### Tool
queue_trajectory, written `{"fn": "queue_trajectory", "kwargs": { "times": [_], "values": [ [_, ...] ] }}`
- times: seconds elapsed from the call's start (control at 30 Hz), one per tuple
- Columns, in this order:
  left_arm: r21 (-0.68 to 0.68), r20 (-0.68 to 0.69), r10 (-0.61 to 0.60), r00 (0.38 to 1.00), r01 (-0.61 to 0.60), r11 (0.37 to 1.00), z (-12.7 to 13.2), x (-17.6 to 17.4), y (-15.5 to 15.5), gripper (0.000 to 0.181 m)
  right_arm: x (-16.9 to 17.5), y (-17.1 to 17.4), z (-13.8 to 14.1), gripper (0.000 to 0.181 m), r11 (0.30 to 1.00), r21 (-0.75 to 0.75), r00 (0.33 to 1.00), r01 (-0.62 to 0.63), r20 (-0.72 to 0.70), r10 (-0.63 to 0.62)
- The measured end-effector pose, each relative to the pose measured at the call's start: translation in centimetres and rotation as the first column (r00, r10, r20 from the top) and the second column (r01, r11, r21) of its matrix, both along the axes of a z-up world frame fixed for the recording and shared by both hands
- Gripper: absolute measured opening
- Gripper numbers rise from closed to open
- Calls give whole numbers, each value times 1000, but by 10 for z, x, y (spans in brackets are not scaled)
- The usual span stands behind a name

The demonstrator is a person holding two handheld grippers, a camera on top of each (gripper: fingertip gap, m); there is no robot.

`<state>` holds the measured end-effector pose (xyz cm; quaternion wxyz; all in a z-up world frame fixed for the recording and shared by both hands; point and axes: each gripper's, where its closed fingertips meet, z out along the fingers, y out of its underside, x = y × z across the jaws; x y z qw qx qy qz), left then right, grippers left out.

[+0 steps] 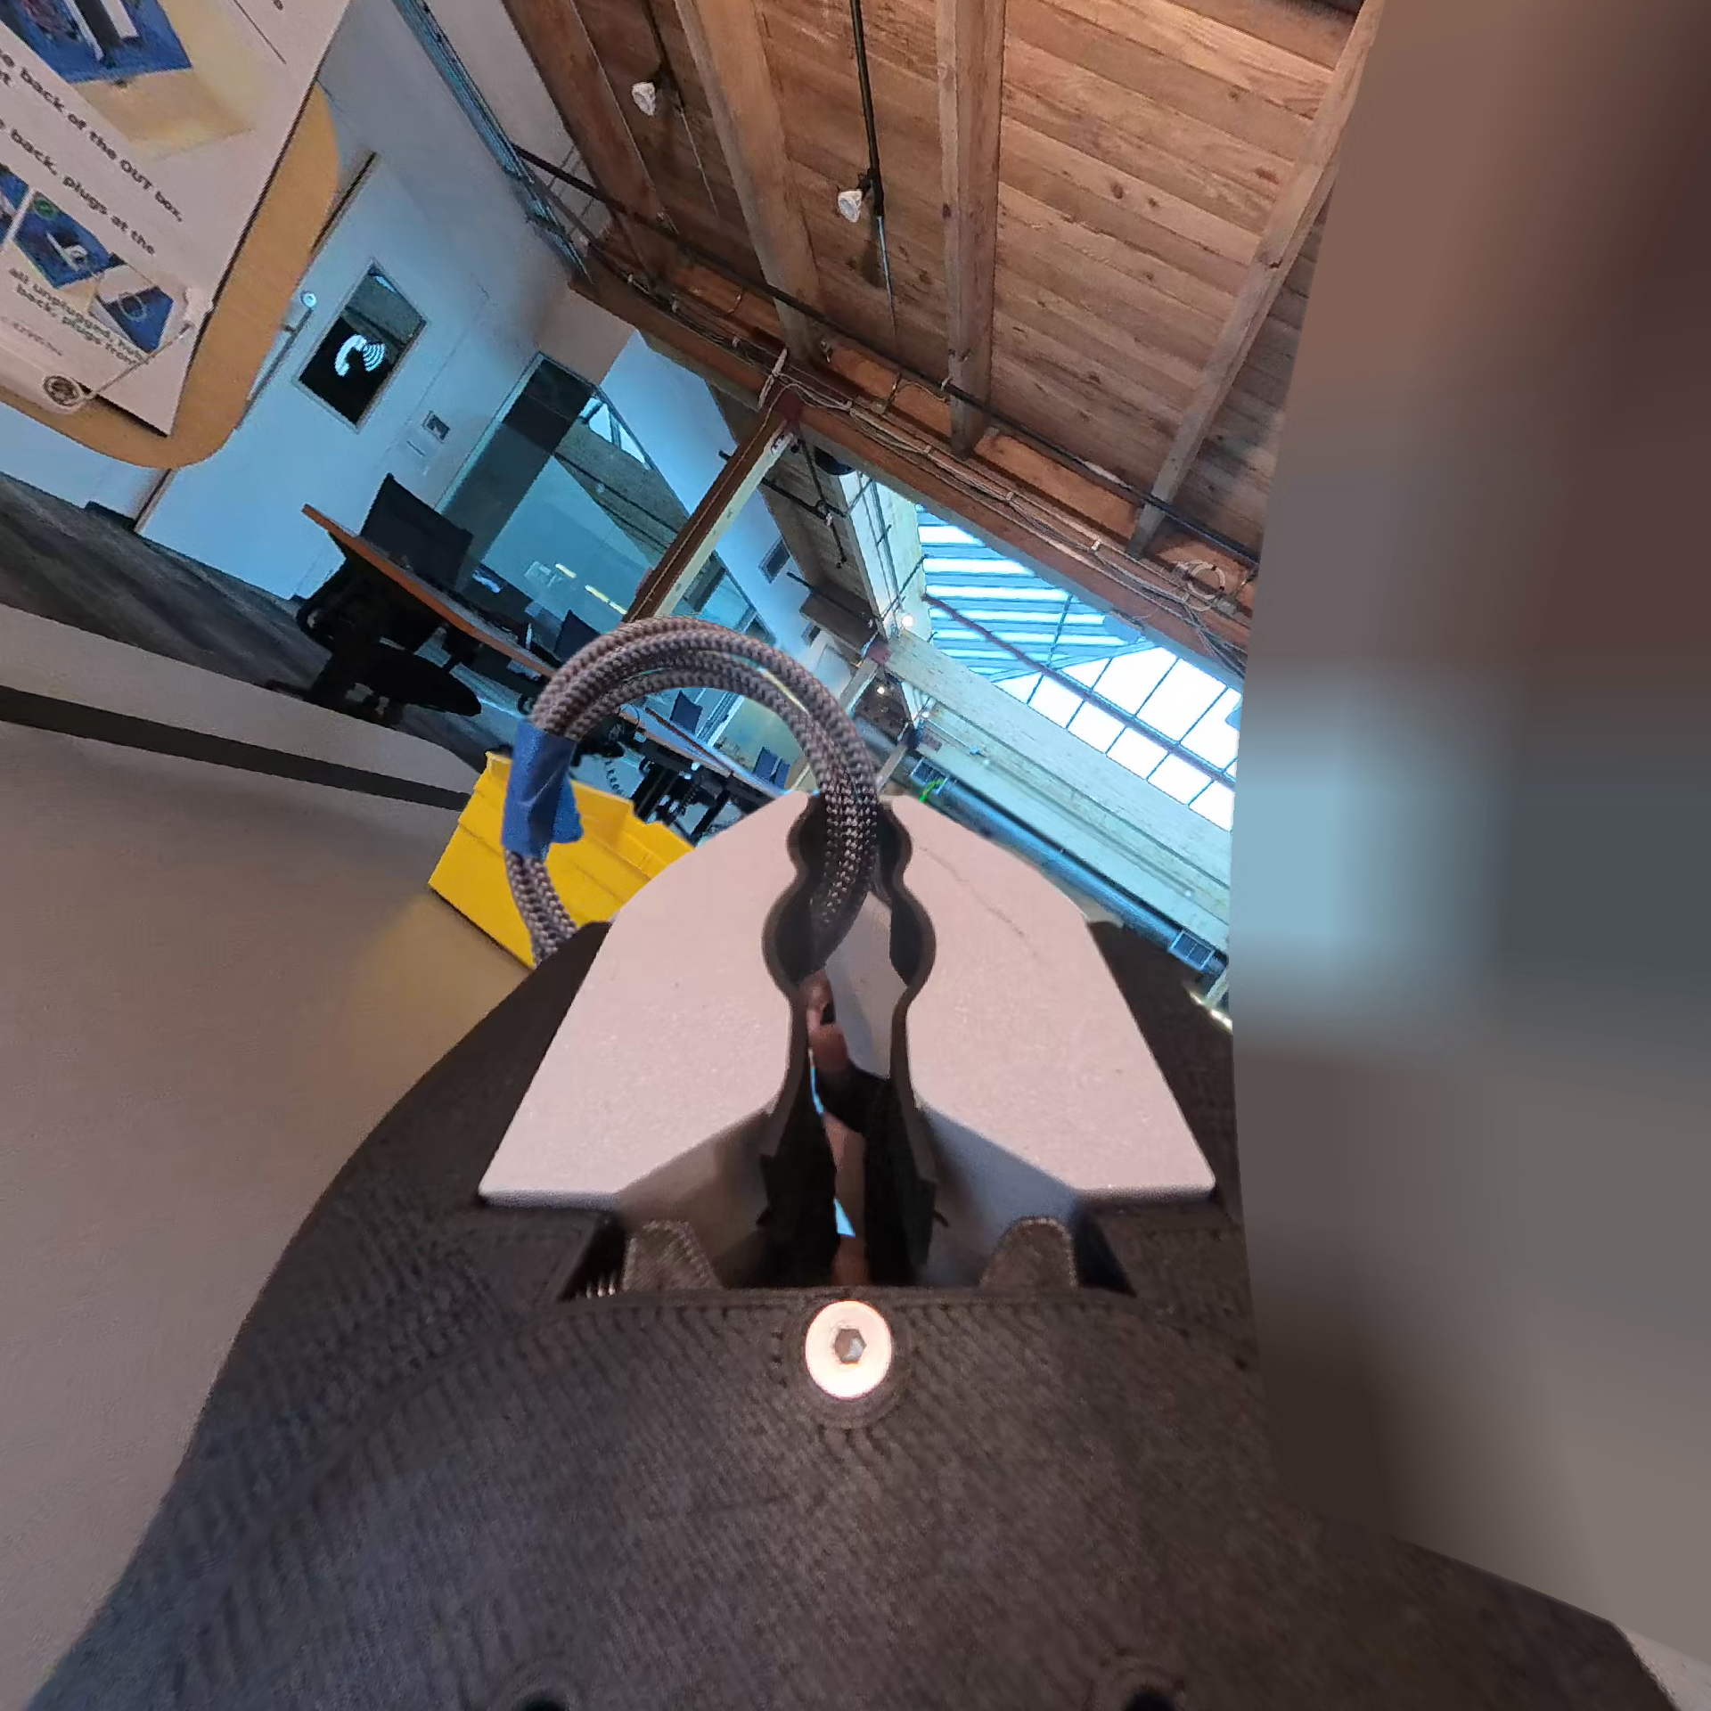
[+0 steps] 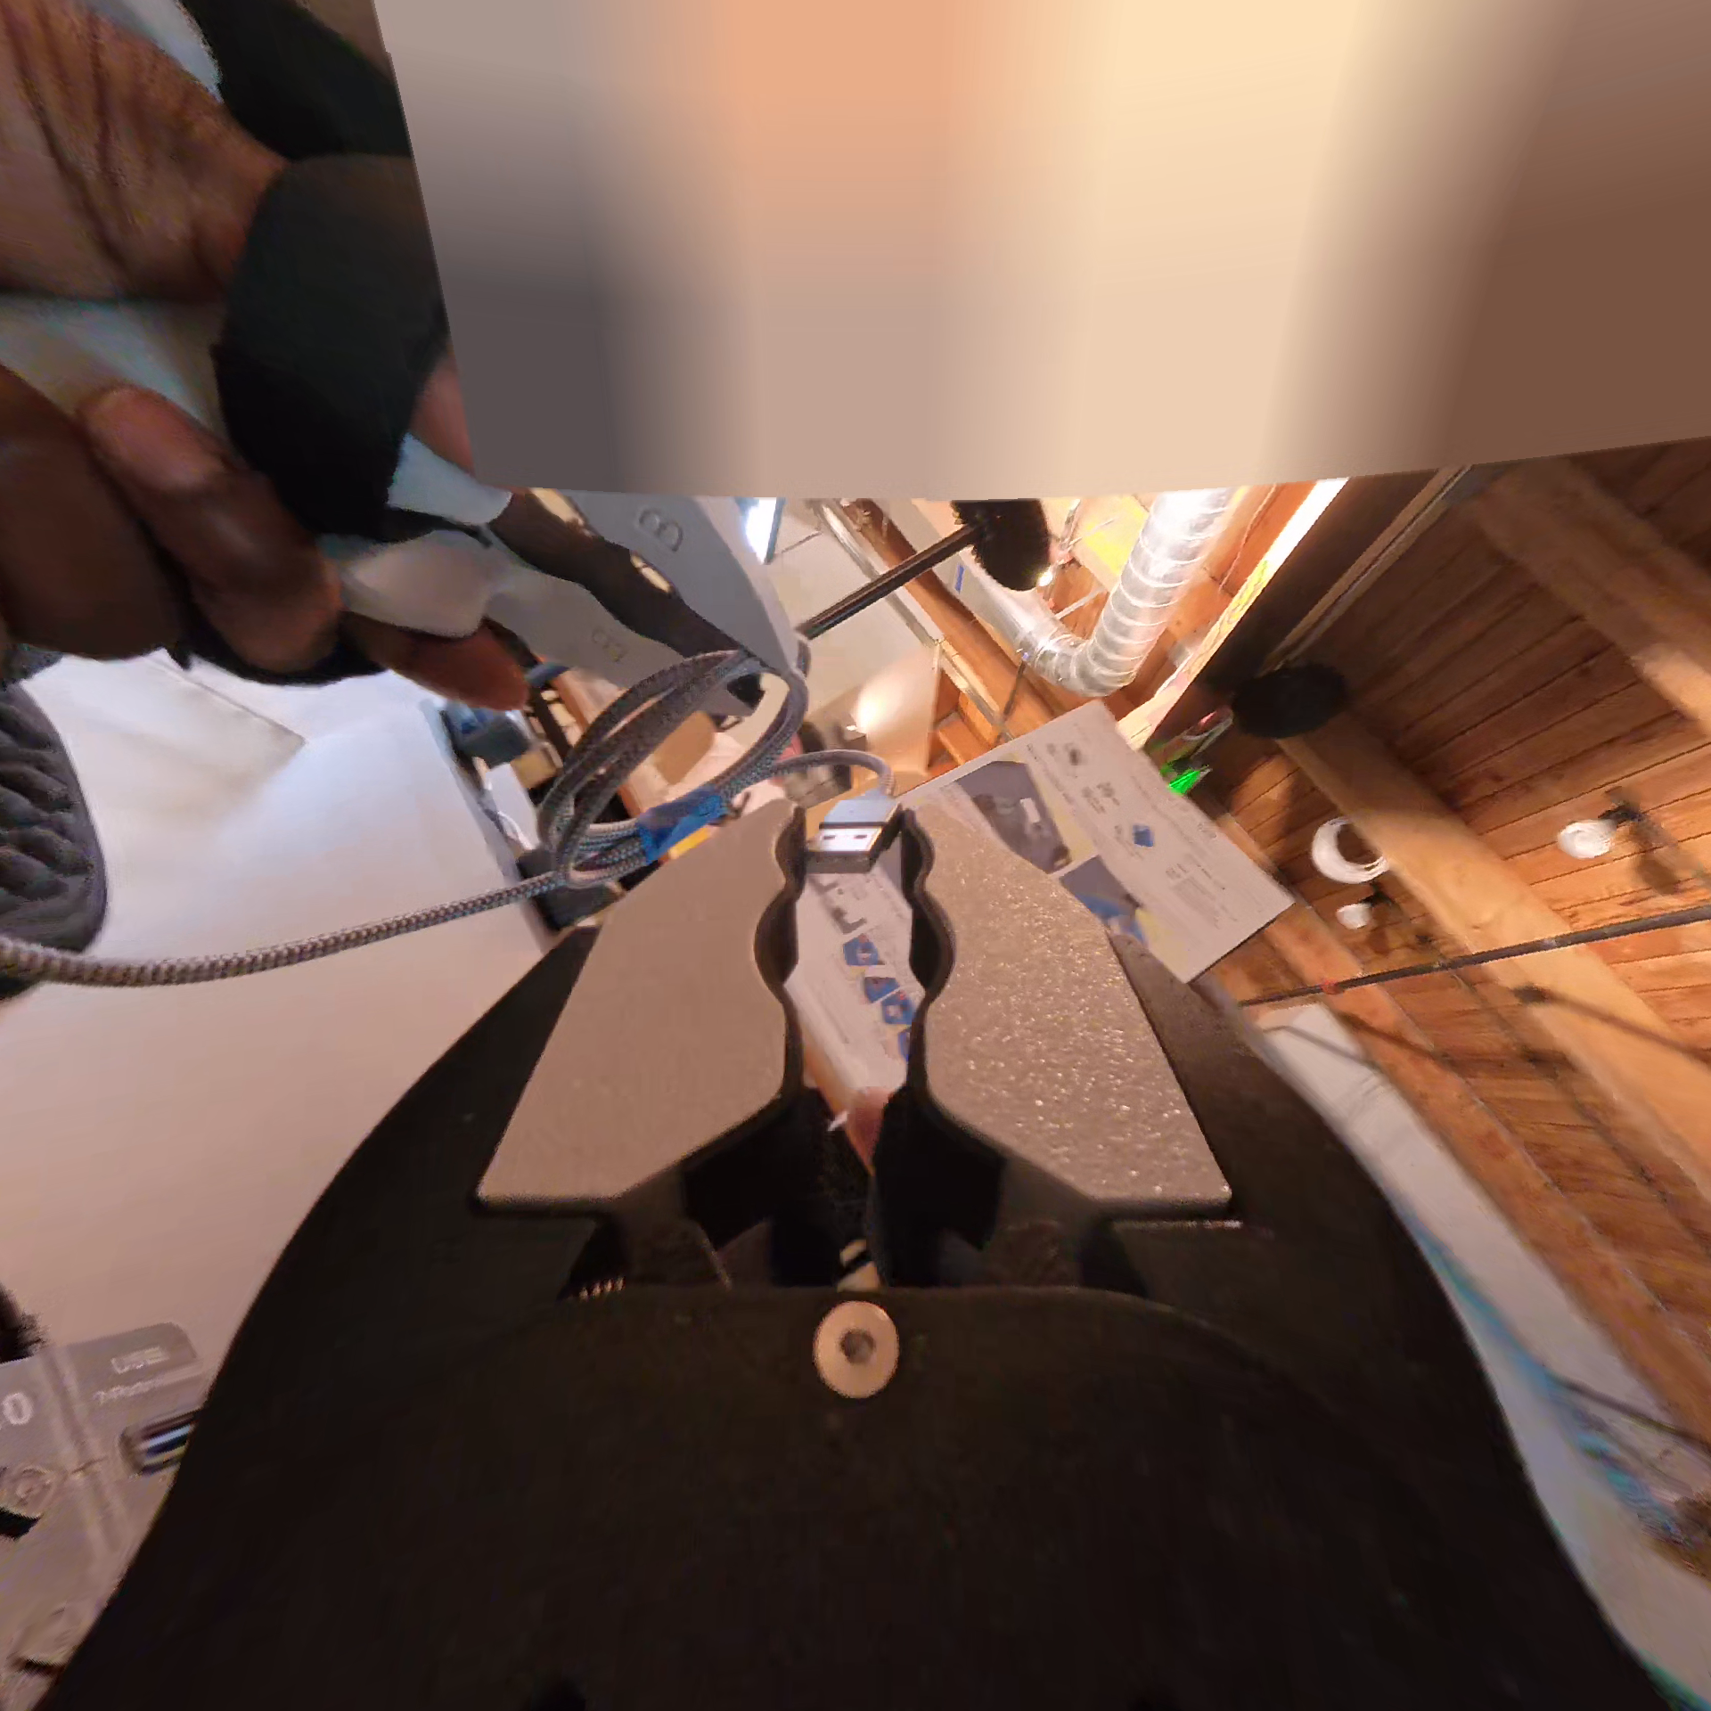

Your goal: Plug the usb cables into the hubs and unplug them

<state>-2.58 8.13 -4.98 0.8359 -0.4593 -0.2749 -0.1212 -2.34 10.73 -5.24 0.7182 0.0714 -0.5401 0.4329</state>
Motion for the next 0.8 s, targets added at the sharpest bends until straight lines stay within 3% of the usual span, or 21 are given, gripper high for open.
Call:
{"fn": "queue_trajectory", "kwargs": {
  "times": [0.07,0.13,0.23,0.3,0.37,0.43,0.53,0.6,0.67,0.73,0.8],
  "values": [
    [-87,-28,13,1000,-16,996,-8,-3,2,12,-3,4,-1,13,995,-74,992,-61,105,68],
    [-221,-138,46,989,-76,972,-14,-6,-2,25,-6,5,-6,13,967,-190,934,-170,280,220],
    [-437,-389,99,916,-278,855,-18,-16,-18,44,-4,8,-12,14,876,-375,767,-304,449,458],
    [-520,-561,37,827,-386,762,-15,-15,-25,46,1,9,-14,14,803,-472,634,-363,506,585],
    [-559,-661,-66,748,-432,708,-10,-11,-22,47,5,8,-16,14,750,-529,527,-397,538,658],
    [-607,-718,-198,667,-461,647,-11,-7,-17,47,6,7,-20,14,748,-528,467,-403,584,664],
    [-618,-768,-268,581,-565,547,-4,-19,-19,48,5,7,-23,14,789,-477,462,-387,640,614],
    [-625,-767,-251,591,-600,498,2,-32,-27,49,3,9,-25,14,815,-449,468,-365,668,578],
    [-697,-702,-281,655,-549,461,-6,-36,-35,49,0,10,-30,14,838,-421,465,-346,699,543],
    [-712,-677,-275,683,-514,478,-9,-36,-38,49,-1,7,-39,14,845,-411,431,-342,730,530],
    [-688,-679,-294,673,-444,575,-8,-21,-25,49,-1,3,-45,14,845,-407,399,-346,751,526]
  ]
}}
